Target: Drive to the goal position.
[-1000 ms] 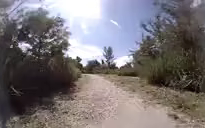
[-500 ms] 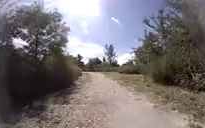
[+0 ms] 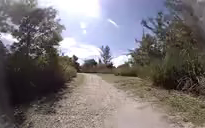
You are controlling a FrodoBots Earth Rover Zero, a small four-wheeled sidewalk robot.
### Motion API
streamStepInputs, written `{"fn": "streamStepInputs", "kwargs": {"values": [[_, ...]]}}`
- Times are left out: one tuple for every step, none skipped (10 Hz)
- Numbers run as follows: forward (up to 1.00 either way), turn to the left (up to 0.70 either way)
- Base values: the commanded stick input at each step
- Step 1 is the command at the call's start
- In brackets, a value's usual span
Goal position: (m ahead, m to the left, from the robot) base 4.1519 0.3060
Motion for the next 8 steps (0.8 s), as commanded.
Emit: {"fn": "streamStepInputs", "kwargs": {"values": [[0.70, 0.00], [0.70, 0.00], [0.70, 0.00], [0.70, 0.00], [0.70, 0.00], [0.70, 0.00], [0.70, 0.00], [0.70, 0.00]]}}
